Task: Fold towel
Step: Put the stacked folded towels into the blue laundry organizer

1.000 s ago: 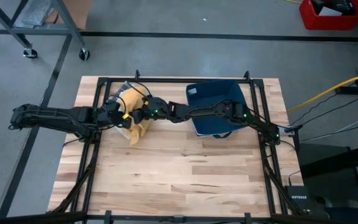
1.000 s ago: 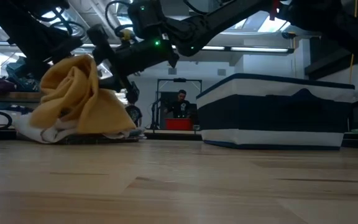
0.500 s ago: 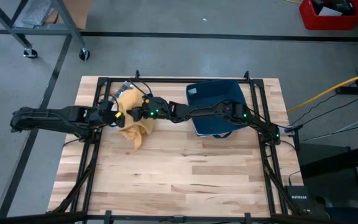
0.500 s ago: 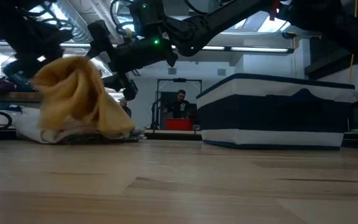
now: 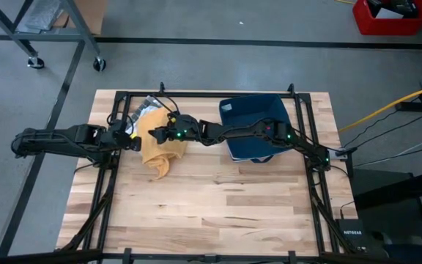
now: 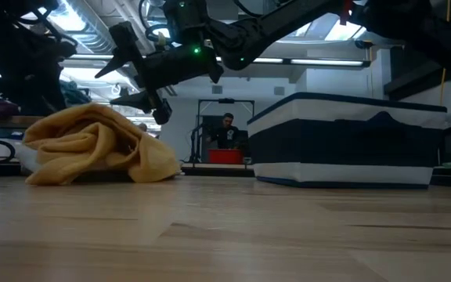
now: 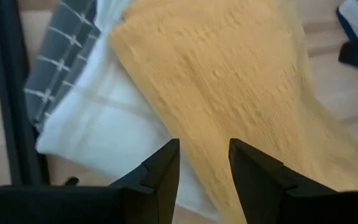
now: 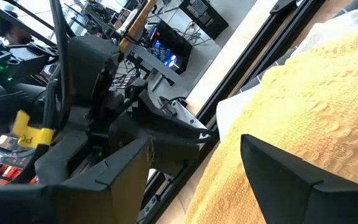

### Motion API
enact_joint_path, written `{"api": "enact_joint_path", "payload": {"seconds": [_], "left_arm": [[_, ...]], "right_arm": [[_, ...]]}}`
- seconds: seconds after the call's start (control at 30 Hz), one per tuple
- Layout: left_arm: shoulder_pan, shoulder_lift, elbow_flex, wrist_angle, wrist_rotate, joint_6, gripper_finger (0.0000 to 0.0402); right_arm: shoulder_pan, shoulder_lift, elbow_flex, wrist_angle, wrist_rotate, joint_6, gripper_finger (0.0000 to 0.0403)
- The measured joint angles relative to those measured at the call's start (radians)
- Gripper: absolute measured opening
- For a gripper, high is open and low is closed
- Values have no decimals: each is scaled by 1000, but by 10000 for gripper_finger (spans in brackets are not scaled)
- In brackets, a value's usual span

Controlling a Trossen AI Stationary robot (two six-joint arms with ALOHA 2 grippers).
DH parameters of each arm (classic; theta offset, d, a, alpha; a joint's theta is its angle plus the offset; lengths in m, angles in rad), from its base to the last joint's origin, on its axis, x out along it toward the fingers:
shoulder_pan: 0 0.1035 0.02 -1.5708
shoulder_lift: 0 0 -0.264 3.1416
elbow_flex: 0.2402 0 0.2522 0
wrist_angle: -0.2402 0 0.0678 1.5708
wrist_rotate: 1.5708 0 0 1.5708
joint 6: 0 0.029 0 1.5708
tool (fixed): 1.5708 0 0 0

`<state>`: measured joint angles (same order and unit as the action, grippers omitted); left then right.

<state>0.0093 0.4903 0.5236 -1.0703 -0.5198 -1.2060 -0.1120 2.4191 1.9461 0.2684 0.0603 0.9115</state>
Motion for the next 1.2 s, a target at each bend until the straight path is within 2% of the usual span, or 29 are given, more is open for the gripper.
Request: {"api": "enact_joint_path", "payload": {"seconds": [0.17, 0.43, 0.87, 1.0, 1.2], "left_arm": [[-1, 0, 0, 10, 84, 55, 131], [-1, 1, 0, 55, 155, 89, 131], [-1, 2, 0, 30, 115, 148, 131], [-1, 3, 0, 37, 110, 67, 131], [-1, 2, 0, 191, 63, 36, 130]], "right_arm": [[-7, 0, 0, -3, -28, -2, 253], [-27, -1, 0, -83, -125, -23, 253], [-93, -63, 0, -114, -131, -102, 253], [-143, -68, 0, -124, -132, -101, 253], [-219, -68, 0, -255, -121, -100, 253]]}}
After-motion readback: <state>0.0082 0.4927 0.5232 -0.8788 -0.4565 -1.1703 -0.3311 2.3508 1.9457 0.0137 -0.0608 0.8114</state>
